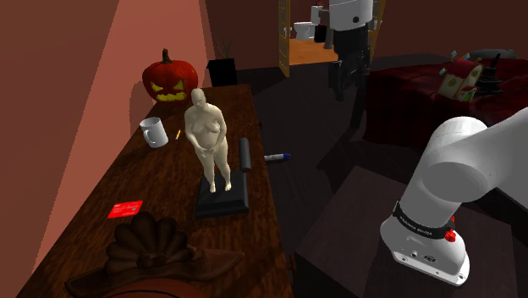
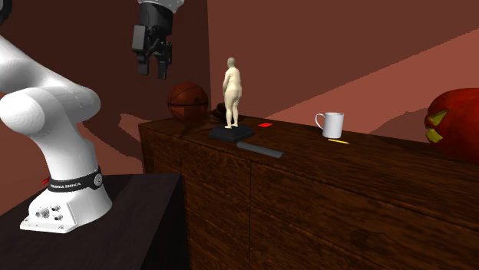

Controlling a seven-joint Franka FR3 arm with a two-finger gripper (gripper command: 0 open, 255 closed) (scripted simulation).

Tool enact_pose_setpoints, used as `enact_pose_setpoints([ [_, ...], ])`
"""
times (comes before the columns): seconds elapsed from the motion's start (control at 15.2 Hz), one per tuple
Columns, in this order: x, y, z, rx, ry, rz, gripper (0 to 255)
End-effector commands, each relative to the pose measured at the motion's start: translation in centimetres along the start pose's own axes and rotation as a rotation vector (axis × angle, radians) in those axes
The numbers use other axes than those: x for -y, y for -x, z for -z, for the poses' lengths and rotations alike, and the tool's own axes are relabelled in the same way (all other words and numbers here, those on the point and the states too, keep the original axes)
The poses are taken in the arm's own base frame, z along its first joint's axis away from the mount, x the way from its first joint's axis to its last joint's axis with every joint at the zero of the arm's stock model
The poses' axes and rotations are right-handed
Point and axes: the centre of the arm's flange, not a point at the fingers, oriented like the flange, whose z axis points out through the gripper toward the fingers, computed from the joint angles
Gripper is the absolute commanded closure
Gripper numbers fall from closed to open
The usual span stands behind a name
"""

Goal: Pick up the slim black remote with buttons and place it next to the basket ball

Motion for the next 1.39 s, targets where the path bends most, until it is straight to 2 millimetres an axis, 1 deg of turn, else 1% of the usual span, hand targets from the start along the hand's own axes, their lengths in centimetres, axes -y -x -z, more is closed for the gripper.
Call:
enact_pose_setpoints([
  [0.0,0.0,0.0,0.0,0.000,0.000,0.000,0],
  [0.66,6.9,-9.3,-5.4,0.040,-0.082,-0.185,0],
  [1.32,12.5,-19.5,-10.7,0.079,-0.163,-0.370,0],
])
